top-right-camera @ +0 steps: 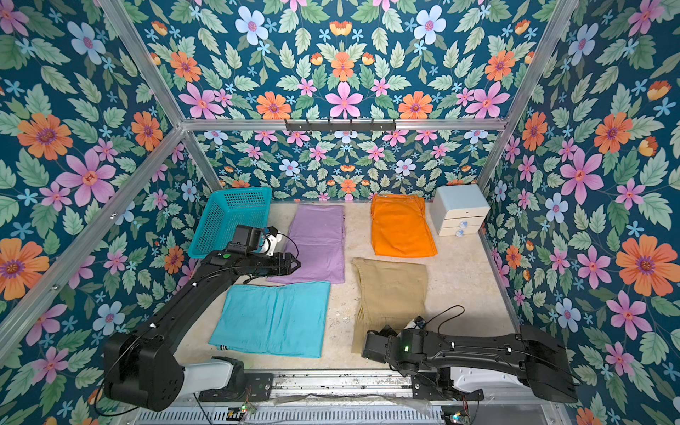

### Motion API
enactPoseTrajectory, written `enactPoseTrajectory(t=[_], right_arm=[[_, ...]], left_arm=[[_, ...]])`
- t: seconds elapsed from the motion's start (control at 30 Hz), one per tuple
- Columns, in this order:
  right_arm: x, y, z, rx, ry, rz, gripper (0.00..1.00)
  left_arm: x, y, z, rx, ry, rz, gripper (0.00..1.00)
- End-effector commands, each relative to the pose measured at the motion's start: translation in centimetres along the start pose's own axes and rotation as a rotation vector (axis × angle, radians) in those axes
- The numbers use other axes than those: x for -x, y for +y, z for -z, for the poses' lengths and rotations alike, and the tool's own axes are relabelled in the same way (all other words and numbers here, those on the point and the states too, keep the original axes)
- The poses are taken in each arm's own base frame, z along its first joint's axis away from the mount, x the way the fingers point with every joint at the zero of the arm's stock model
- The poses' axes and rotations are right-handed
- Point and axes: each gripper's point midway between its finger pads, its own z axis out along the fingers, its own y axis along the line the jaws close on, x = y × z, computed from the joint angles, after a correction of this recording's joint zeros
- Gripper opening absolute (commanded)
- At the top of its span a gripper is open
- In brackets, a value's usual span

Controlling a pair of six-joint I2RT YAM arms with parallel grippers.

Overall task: Put the folded long pants in the basket
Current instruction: Pick up the long pant at the center of the board.

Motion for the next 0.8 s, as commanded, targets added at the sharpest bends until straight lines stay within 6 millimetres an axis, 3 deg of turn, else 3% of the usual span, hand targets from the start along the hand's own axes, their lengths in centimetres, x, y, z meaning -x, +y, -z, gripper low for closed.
enactPoseTrajectory(t=[0.0,0.23,0.33,0.43,0.47,0.63,0.77], right_arm=[[0.3,-0.5,-0.7,0.007,-0.016,-0.393,0.82],[0.5,-1.4,-3.1,0.012,-0.025,-0.454,0.78],[0.7,-1.6,-4.1,-0.001,-0.022,-0.465,0.66],[1.6,-1.6,-4.9,-0.003,-0.009,-0.481,0.40],[2.0,-1.8,-5.0,-0.013,0.004,-0.484,0.37],[5.8,-1.8,-3.7,-0.024,0.037,-0.462,0.16],[10.7,-1.8,-0.8,0.005,0.062,-0.410,0.06]], left_arm=[[-0.1,0.2,-0.2,0.006,0.004,-0.011,0.88],[-0.5,0.2,-0.5,0.011,0.016,-0.017,0.88],[-0.4,-0.1,-0.5,0.006,0.016,-0.022,0.88],[-0.5,-0.3,-0.6,0.002,0.020,-0.026,0.88],[-0.6,-0.3,-0.7,0.003,0.023,-0.027,0.88],[-0.6,-1.3,-0.8,-0.024,0.030,-0.038,0.88],[0.2,-3.1,-1.2,-0.047,0.033,-0.074,0.87]])
